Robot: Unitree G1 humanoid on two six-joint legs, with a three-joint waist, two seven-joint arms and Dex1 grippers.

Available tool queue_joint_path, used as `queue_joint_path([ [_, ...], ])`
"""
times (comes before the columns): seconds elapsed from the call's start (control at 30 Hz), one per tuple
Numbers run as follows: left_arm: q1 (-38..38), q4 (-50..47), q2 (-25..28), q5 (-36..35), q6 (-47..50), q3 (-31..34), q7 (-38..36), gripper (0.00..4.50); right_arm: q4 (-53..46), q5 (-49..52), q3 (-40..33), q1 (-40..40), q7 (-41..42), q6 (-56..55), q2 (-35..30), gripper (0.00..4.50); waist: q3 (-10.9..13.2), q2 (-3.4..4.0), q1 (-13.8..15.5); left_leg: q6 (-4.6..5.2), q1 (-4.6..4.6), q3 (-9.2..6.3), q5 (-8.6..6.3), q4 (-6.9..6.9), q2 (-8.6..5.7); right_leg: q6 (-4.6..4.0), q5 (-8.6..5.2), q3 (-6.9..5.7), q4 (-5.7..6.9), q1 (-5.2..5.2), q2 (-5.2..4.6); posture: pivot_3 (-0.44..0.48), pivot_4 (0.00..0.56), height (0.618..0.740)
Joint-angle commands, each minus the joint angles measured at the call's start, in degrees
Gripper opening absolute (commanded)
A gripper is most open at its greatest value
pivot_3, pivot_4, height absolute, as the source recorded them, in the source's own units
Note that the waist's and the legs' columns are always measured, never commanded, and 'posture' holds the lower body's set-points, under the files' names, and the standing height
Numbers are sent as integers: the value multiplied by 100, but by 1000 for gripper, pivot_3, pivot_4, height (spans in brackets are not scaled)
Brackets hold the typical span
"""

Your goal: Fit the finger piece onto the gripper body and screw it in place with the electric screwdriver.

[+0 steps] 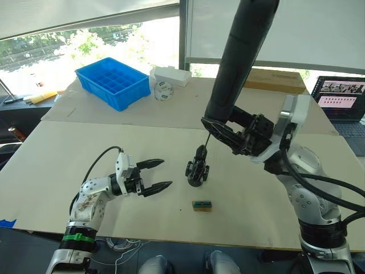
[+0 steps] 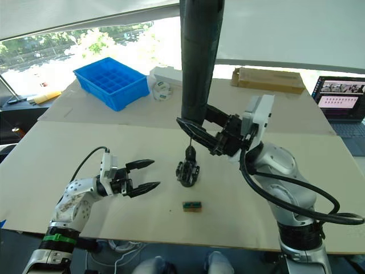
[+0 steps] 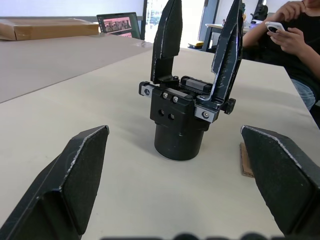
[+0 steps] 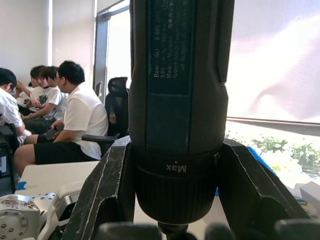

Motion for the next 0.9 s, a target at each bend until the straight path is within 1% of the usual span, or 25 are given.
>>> queue_joint_path([
  [0.03,-56,-181,-61,76,-33,-50,145,4500,-75,-142,19,-173,41,-137,138,1891,0,0,-7,0,0,0,0,0,0,0,0,0,0,0,0,0,150,740],
  [0.47,-378,-32,-165,501,-105,-422,250,4500,288,-588,418,-155,322,-99,520,1891,0,0,-42,0,0,2,0,-1,0,0,0,0,2,-1,3,0,150,740],
  [0.9,-304,-133,-223,586,-52,-533,314,4500,338,-709,526,-52,530,-6,630,1891,0,0,-48,0,0,3,0,-1,0,0,0,0,1,-2,2,0,150,740],
])
